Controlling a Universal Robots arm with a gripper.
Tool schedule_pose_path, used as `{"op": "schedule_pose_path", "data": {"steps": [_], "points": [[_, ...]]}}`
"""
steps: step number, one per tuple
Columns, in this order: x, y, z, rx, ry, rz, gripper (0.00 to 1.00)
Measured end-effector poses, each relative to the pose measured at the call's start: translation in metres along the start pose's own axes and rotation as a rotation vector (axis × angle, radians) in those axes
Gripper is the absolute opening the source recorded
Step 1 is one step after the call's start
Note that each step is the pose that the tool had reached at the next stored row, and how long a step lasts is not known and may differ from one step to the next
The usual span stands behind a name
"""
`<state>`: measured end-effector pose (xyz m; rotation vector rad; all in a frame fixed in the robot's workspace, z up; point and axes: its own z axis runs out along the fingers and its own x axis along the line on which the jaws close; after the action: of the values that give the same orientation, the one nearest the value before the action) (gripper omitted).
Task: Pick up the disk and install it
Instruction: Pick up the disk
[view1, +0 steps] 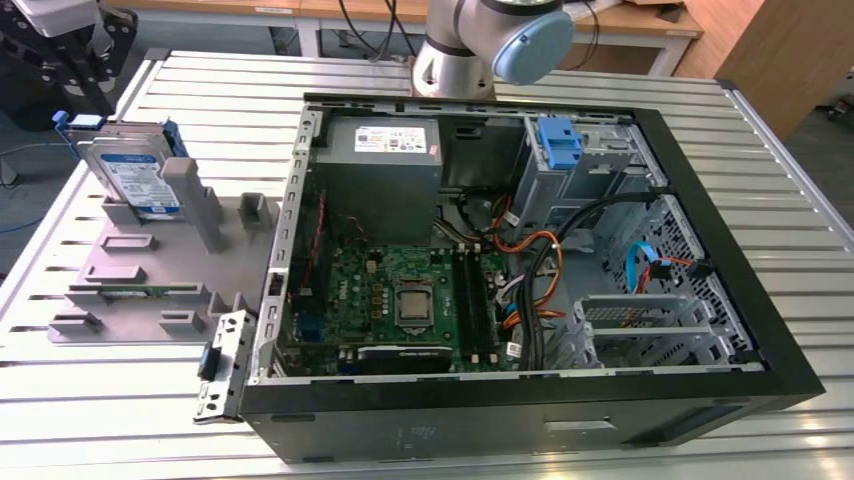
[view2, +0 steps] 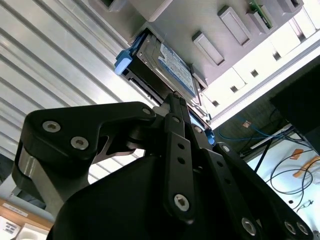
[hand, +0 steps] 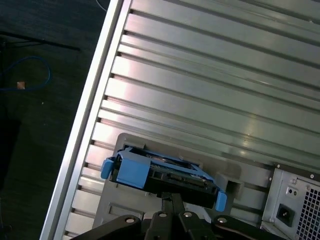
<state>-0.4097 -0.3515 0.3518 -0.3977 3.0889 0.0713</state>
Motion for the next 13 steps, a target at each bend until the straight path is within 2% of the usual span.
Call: {"op": "schedule_pose_path", "data": {"steps": [4, 13], "points": [[0.0, 0.0, 0.0, -0.0004, 0.0005, -0.013, 0.11], [0.0, 0.0, 0.0, -0.0038, 0.0034, -0.087, 0.11]]}}
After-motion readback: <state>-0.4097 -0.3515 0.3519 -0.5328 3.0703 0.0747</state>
